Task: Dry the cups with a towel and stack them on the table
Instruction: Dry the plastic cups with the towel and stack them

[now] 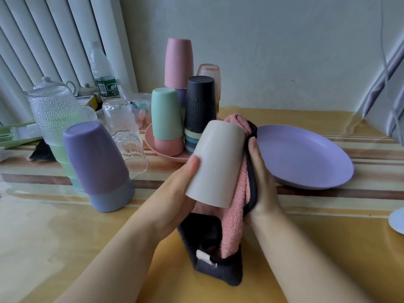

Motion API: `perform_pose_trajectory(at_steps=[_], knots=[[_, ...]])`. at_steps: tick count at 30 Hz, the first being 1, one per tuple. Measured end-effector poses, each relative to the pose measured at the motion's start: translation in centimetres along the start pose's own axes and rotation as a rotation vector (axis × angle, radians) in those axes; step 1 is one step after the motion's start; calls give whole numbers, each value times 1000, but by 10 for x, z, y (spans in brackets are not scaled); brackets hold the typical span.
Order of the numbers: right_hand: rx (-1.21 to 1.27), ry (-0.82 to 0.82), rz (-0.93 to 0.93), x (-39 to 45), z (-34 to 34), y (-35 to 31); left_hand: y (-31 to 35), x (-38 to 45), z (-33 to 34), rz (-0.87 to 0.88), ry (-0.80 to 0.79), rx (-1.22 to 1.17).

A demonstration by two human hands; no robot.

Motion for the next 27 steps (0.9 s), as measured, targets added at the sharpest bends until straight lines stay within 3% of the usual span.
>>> perform_pose_trajectory(at_steps=[3,8,10,13,15,17,20,22,24,27], knots=[[-75,-46,-13,0,6,11,3,1,0,-38,-14,-148],[-271,-48,-32,0,9,11,3,2,-9,-35,73,-101],[-286,-1,-85,1,3,2,8,2,-15,42,183,42],[-292,10,-164,2,0,-9,21,-3,-30,290,459,359],[-313,-4,-191,2,3,-8,24,-6,-24,386,493,468],[-340,-37,-201,0,11,-6,23,-8,-17,374,486,532],[-339,-68,-182,-3,20,1,20,-7,-13,330,433,540],[-354,-92,-132,-6,24,11,23,-7,-20,329,479,525],[-364,-128,-76,-9,30,21,29,-9,-30,342,546,436],[-364,-168,-134,-14,41,24,32,-7,-37,338,490,272]])
Point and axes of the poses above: each hand's wrist, its own x-axis towards the middle knuckle, its own z-axis out of the palm, y = z × x, the point moved 7 cm from there along x, towards the middle knuckle, and after that the axes turned 6 degrees about -z, right-handed, at the moved point
